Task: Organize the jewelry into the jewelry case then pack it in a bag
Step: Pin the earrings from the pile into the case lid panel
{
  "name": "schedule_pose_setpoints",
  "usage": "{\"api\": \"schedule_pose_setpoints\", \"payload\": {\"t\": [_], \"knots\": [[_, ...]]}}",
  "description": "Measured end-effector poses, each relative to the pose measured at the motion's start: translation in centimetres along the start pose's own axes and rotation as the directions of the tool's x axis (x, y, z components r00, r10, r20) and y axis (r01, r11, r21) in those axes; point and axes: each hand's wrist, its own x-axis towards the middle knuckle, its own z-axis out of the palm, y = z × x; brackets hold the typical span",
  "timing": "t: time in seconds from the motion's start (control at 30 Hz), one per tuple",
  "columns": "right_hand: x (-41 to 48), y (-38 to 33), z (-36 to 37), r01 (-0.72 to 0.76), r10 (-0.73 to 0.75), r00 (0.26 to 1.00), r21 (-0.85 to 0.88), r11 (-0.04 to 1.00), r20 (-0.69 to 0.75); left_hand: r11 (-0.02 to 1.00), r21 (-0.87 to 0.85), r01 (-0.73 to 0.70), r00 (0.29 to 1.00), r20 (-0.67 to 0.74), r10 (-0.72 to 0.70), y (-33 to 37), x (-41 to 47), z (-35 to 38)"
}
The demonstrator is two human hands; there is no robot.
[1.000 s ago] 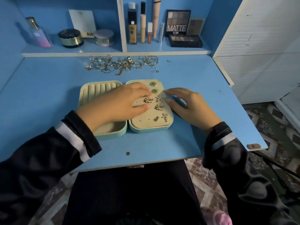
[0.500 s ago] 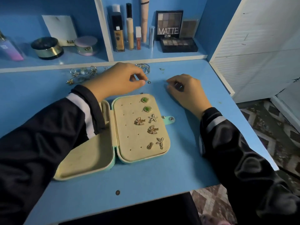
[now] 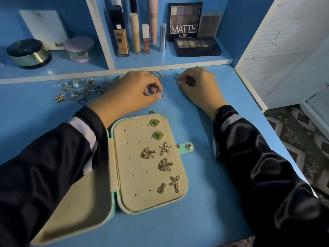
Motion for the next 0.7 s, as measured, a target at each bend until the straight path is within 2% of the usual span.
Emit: {"api": "schedule_pose_setpoints", "payload": {"t": [0.17,0.5,0.7], "knots": [[0.18,0.04,0.19,0.019,-0.019,1.000,0.008,1.000,0.007,1.000,-0.030,-0.009,1.000,0.000,0.009,-0.31,-0.04,-0.02],[0.07,0.14,0.39,0.024,-0.025,1.000,0.025,0.999,0.010,0.999,0.014,-0.052,0.999,0.010,0.051,-0.23,-0.15,-0.12],[-0.66,-0.44,-0.02,0.011,-0.012,1.000,0.086,0.996,0.013,0.997,-0.073,-0.033,0.996,-0.084,0.027,0.00,-0.81,-0.27]]}}
